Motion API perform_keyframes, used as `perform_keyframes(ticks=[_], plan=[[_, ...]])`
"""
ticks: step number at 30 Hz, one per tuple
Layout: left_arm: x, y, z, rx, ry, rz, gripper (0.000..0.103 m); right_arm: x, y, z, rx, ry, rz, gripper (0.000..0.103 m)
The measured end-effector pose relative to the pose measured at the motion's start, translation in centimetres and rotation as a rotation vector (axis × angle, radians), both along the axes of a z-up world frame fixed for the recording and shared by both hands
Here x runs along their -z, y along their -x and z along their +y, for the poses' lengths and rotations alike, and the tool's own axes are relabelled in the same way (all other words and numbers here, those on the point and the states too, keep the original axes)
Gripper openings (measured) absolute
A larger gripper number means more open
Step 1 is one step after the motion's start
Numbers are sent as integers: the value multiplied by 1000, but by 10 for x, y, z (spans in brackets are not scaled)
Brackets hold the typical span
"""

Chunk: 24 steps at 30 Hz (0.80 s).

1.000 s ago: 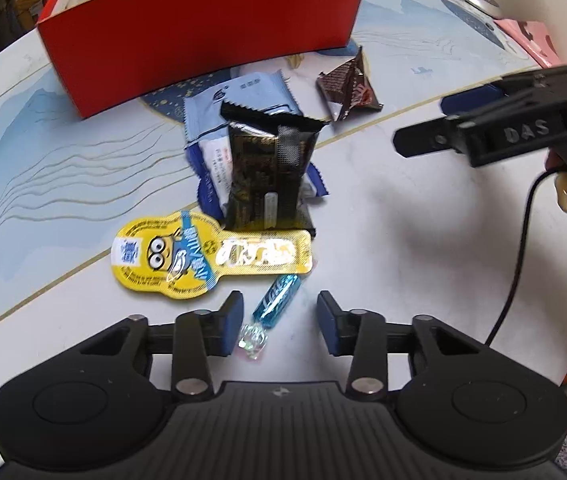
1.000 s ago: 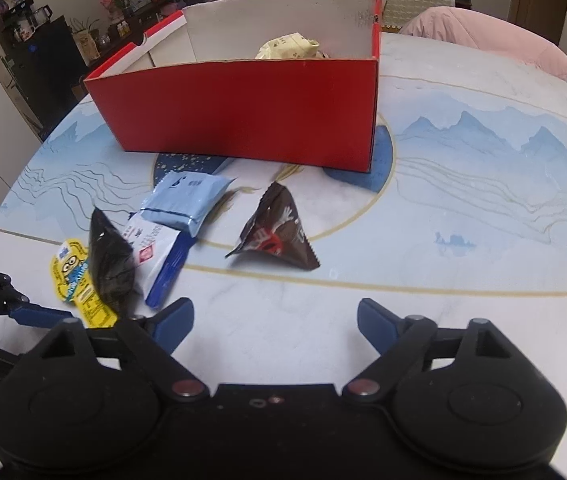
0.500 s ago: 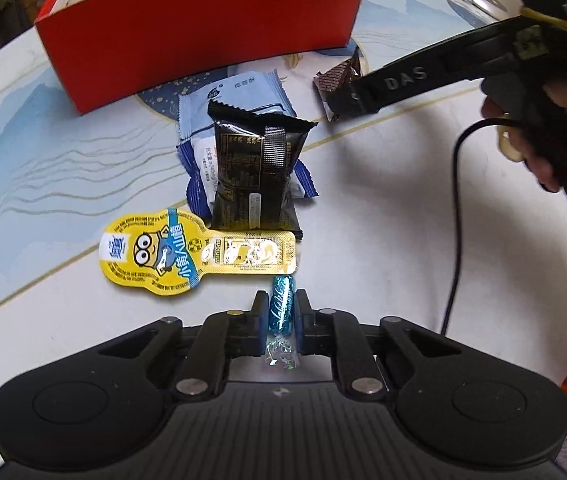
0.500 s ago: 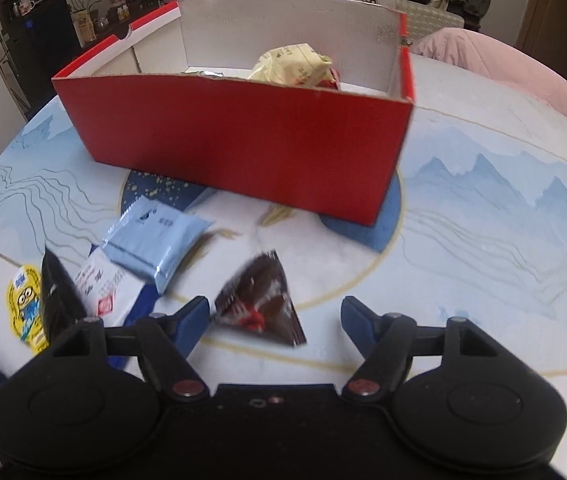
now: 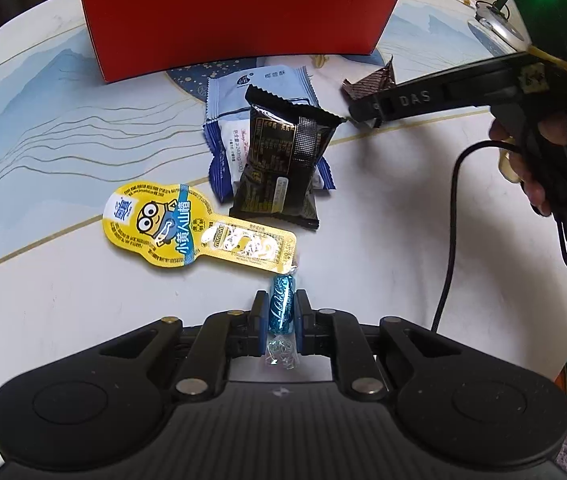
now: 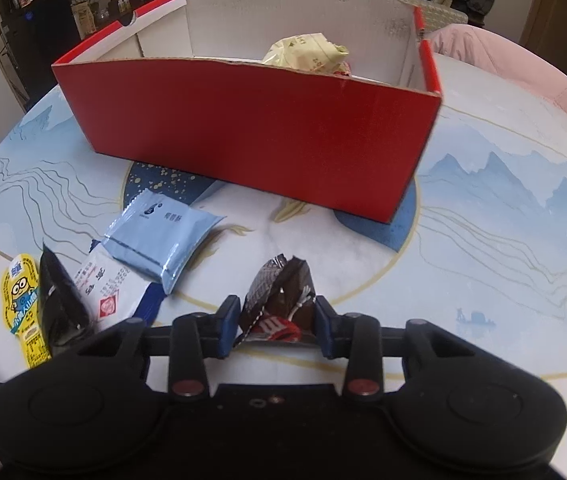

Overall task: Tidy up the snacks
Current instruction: 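Carry the blue candy and brown chocolate over the red box with both grippers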

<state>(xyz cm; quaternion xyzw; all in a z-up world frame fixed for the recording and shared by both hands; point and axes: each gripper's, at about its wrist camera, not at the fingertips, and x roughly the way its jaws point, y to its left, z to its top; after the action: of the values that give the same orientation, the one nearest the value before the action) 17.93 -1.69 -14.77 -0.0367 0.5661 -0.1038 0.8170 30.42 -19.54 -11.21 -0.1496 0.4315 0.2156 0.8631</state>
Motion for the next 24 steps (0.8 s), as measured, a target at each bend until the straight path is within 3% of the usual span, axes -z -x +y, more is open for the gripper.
perform_keyframes(ticks=[12, 24], plan=[[-11, 20, 0, 22, 43, 8, 12, -21, 52, -30, 66, -67, -3, 36], [-45, 32, 25, -67, 98, -48, 12, -63, 105, -30, 59, -107, -82, 36]])
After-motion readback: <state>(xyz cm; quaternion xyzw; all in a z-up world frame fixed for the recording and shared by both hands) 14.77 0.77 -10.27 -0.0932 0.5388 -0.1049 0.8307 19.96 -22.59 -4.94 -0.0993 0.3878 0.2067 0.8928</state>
